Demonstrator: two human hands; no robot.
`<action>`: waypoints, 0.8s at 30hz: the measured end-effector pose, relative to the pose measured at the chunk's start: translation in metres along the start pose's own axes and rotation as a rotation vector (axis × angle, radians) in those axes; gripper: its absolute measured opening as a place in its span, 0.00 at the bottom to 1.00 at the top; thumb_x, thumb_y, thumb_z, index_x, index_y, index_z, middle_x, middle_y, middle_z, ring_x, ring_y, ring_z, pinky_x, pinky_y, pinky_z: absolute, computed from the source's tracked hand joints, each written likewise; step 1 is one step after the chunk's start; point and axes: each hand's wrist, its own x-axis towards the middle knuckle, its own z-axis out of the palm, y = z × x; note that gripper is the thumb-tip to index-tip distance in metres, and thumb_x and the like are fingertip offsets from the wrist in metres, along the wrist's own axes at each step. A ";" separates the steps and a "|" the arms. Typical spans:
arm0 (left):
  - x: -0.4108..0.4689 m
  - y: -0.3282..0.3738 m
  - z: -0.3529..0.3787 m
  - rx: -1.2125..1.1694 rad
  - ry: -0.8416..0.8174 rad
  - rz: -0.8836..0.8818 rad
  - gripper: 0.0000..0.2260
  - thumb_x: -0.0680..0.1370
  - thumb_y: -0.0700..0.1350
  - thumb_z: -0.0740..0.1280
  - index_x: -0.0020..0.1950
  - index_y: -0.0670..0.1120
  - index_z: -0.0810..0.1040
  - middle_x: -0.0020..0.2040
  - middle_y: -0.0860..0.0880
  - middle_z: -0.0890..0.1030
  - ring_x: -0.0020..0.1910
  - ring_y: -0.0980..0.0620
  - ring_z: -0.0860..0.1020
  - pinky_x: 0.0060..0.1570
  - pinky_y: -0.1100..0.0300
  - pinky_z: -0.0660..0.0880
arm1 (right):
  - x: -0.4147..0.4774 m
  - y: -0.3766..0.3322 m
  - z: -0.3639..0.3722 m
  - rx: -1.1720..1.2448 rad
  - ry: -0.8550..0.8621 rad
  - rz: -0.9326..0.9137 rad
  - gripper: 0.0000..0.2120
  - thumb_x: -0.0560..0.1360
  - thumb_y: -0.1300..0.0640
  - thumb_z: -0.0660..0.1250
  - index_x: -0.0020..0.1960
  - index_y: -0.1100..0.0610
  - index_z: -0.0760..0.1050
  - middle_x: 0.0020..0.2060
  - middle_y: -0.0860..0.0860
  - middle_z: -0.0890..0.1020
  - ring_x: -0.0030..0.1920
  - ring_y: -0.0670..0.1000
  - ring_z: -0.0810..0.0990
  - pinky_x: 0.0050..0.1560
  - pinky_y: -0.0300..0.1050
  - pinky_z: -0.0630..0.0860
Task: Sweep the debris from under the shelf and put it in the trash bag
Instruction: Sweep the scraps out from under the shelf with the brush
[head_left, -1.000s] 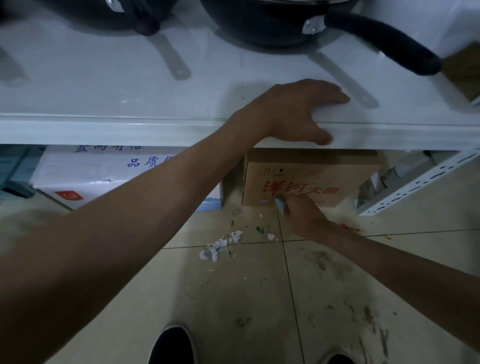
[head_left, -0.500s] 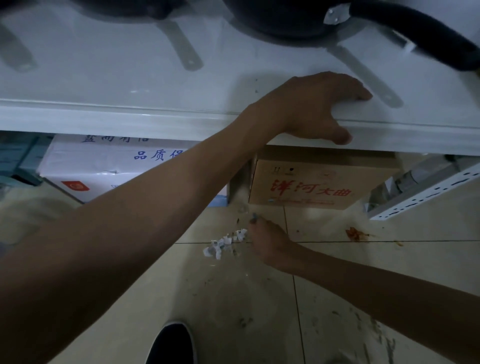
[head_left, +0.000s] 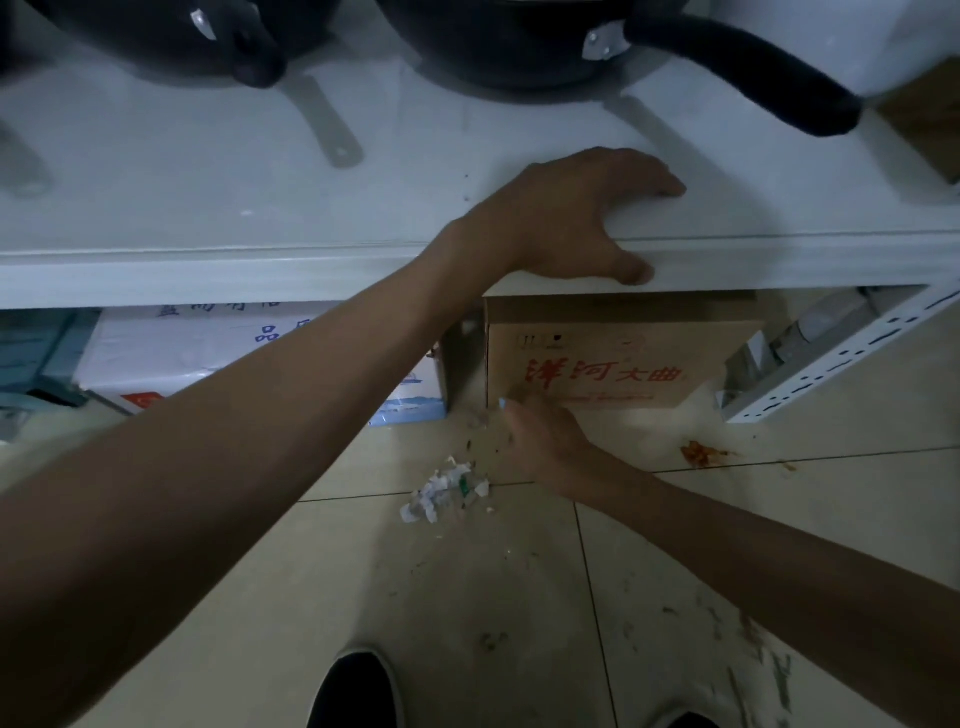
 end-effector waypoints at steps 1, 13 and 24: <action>0.000 0.000 0.000 -0.002 -0.003 -0.001 0.33 0.72 0.62 0.70 0.75 0.59 0.65 0.76 0.59 0.64 0.73 0.57 0.63 0.67 0.58 0.62 | -0.001 0.004 -0.002 -0.024 0.014 0.002 0.09 0.77 0.64 0.61 0.55 0.60 0.76 0.50 0.55 0.81 0.48 0.53 0.80 0.44 0.43 0.76; 0.002 0.001 0.000 -0.011 0.008 -0.015 0.33 0.71 0.63 0.71 0.74 0.60 0.66 0.75 0.60 0.65 0.72 0.57 0.64 0.65 0.59 0.63 | -0.028 -0.034 0.032 -0.108 -0.136 -0.245 0.05 0.67 0.57 0.75 0.42 0.55 0.83 0.38 0.53 0.84 0.39 0.51 0.84 0.34 0.41 0.74; 0.003 -0.004 0.004 0.004 0.010 0.001 0.33 0.71 0.64 0.69 0.74 0.59 0.66 0.75 0.59 0.66 0.72 0.56 0.65 0.68 0.55 0.65 | -0.027 -0.042 0.027 -0.082 0.035 -0.219 0.18 0.37 0.55 0.80 0.18 0.57 0.72 0.15 0.47 0.74 0.13 0.42 0.70 0.17 0.29 0.57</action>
